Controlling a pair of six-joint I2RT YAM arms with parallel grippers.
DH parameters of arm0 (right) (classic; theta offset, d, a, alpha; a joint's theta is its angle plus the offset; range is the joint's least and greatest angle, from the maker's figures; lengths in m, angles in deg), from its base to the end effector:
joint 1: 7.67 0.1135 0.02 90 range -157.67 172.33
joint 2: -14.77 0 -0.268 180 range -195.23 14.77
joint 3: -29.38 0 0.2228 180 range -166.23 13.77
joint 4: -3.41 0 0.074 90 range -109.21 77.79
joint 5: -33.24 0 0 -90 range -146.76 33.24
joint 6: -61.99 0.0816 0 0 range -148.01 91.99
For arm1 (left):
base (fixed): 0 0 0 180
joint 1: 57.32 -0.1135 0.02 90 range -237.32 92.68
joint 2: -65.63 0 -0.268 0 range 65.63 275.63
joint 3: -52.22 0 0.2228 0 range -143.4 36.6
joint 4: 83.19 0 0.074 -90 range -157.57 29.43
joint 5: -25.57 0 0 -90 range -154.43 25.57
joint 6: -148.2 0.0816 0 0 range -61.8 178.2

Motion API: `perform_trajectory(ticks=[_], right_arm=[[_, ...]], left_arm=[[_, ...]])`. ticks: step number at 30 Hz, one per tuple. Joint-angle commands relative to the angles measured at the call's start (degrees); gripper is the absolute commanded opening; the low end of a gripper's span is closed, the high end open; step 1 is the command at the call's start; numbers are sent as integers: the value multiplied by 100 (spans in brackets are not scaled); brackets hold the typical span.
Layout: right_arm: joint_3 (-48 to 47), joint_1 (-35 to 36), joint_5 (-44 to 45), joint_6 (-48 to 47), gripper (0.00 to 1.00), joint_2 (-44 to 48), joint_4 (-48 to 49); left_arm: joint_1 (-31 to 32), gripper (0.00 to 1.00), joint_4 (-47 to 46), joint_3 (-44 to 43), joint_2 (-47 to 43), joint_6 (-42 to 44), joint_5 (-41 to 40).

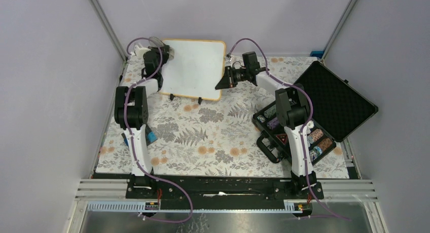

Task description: Erase the whiteboard

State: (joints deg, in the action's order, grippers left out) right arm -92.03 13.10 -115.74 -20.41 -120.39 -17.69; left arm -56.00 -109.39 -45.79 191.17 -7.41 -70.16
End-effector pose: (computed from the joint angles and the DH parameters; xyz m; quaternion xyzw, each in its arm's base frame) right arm 0.4630 0.2504 0.1832 -0.3149 0.7403 0.5218 0.2837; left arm 0.5286 -0.0040 0.2250 -0.4097 0.5863 -0.3551 0.6020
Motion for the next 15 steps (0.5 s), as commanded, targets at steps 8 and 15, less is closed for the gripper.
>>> perform_trajectory(ticks=[8, 15], right_arm=[[140, 516, -272, -1376, 0, -72, -701], [139, 525, -242, -1378, 0, -74, -718]], left_arm=[[189, 0, 1343, -1079, 760, 1259, 1727], [884, 0, 1376, -1424, 1025, 1164, 1799]])
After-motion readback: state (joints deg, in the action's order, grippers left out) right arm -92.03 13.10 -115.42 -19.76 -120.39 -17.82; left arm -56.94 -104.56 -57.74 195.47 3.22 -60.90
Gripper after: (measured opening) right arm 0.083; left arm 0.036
